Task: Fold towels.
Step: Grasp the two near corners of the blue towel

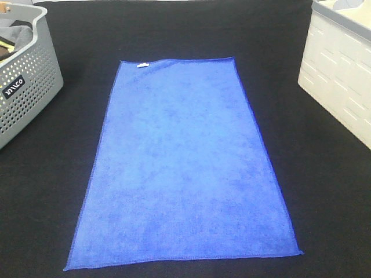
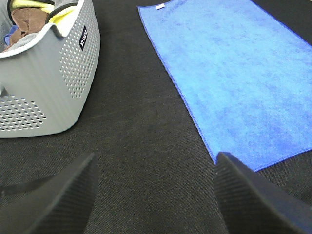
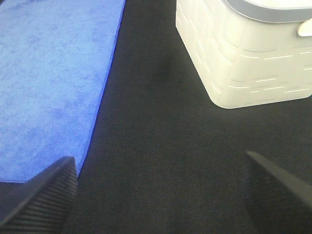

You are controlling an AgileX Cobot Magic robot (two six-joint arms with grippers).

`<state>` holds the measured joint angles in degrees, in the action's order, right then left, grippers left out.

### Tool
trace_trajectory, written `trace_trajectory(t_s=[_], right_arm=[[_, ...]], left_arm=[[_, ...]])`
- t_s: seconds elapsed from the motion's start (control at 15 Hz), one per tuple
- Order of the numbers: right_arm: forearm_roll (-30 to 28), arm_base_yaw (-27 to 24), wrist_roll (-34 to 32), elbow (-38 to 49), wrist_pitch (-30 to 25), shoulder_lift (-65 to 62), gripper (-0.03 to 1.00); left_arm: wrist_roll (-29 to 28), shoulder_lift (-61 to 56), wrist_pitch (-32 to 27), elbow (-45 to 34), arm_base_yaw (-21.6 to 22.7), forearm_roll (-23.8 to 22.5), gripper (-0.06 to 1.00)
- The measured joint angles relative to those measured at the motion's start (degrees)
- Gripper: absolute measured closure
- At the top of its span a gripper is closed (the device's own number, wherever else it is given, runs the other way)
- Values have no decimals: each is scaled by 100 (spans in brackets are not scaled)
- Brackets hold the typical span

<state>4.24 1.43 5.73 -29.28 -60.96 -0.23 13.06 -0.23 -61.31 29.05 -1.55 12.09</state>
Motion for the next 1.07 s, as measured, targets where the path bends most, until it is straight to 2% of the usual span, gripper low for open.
trace_trajectory(t_s=[0.67, 0.87, 1.07], right_arm=[[11, 0, -103, 0, 6, 11, 12], [34, 0, -779, 0, 92, 710, 12], [69, 0, -1003, -11, 304, 1805, 12]], left_arm=[[-74, 0, 143, 23, 0, 92, 29], [-132, 6, 1713, -40, 0, 596, 29], [-132, 602, 2389, -407, 0, 1289, 29]])
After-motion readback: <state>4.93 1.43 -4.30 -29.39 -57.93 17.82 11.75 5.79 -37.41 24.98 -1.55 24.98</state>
